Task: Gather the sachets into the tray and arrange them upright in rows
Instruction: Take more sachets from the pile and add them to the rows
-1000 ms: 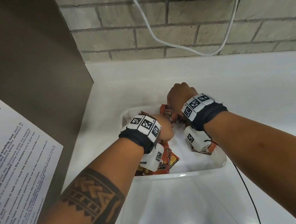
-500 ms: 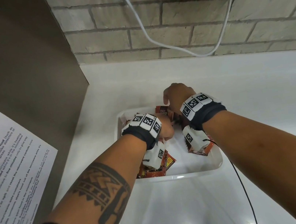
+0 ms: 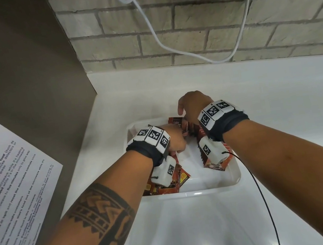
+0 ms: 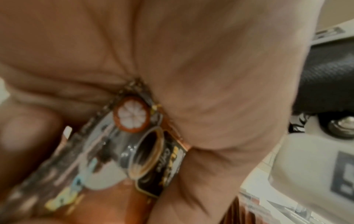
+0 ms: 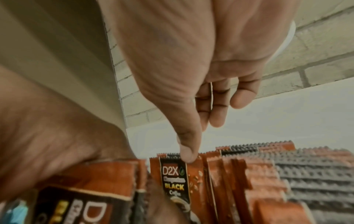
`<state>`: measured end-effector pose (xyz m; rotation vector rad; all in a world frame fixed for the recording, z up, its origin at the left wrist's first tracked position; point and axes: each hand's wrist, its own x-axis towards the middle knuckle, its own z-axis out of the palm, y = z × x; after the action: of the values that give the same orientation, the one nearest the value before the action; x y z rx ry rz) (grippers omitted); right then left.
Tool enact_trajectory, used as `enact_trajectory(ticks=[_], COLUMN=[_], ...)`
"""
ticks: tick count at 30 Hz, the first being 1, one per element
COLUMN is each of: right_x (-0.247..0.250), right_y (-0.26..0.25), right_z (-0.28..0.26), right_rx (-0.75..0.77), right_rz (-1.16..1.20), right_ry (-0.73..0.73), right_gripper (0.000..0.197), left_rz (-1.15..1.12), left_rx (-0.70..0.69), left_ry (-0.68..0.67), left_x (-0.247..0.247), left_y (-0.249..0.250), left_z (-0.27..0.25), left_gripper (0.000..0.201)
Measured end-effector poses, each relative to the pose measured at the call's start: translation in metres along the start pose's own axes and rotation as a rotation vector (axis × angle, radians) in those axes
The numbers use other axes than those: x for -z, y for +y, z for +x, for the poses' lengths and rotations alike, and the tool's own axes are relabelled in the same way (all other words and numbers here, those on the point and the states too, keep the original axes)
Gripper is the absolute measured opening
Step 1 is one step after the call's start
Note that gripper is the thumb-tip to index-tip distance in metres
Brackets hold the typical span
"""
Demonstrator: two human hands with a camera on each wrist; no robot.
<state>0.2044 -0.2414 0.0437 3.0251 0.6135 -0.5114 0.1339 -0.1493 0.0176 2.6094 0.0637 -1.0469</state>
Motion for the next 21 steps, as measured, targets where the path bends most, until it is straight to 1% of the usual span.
enact_trajectory(ticks=[2,3,5,7,8,10,12,14,16,19,20,21], right_x=[0.003,0.004,0.008,0.014,0.016,0.019,0.019,0.016,0.015,0.016,0.017,0.018], right_y=[0.004,0.006,0.013,0.017,0.017,0.016,0.014,0.015,0.017,0.020,0.021,0.021], right_z=[-0.003,-0.005,-0.011,-0.023,-0.030,-0.042,-0.050,-0.052,-0.053,-0.055,-0.056,-0.057], right_rx=[0.028,0.040,0.064,0.095,0.116,0.168,0.193,0.191,0.174,0.144,0.137,0.131], right_rz=[0.024,0.042,0.142,0.289,0.362,0.487,0.585,0.650,0.714,0.788,0.801,0.809], right_ry=[-0.013,-0.001,0.071,0.135,0.138,0.089,0.038,0.052,0.090,0.138,0.157,0.177], right_gripper=[0.028,0.027,0.017,0.009,0.008,0.012,0.019,0.018,0.016,0.015,0.013,0.010], left_rz=[-0.106,-0.173,-0.330,-0.492,-0.604,-0.872,-1.058,-1.142,-1.189,-1.264,-1.253,-1.236], left_rx=[-0.006,-0.013,-0.040,-0.102,-0.143,-0.220,-0.278,-0.336,-0.387,-0.444,-0.459,-0.465], left_ry=[0.039,0.061,0.092,0.140,0.161,0.213,0.254,0.250,0.197,0.124,0.120,0.124], left_x=[0.002,0.004,0.010,0.013,0.013,0.009,0.004,0.001,-0.003,-0.006,-0.007,-0.007], left_y=[-0.007,-0.012,-0.023,-0.036,-0.041,-0.047,-0.047,-0.045,-0.044,-0.049,-0.050,-0.052], left_z=[-0.004,-0.007,-0.014,-0.017,-0.017,-0.018,-0.019,-0.022,-0.026,-0.029,-0.030,-0.032], left_gripper=[0.024,0.019,0.009,0.018,0.025,0.034,0.033,0.025,0.024,0.042,0.046,0.045])
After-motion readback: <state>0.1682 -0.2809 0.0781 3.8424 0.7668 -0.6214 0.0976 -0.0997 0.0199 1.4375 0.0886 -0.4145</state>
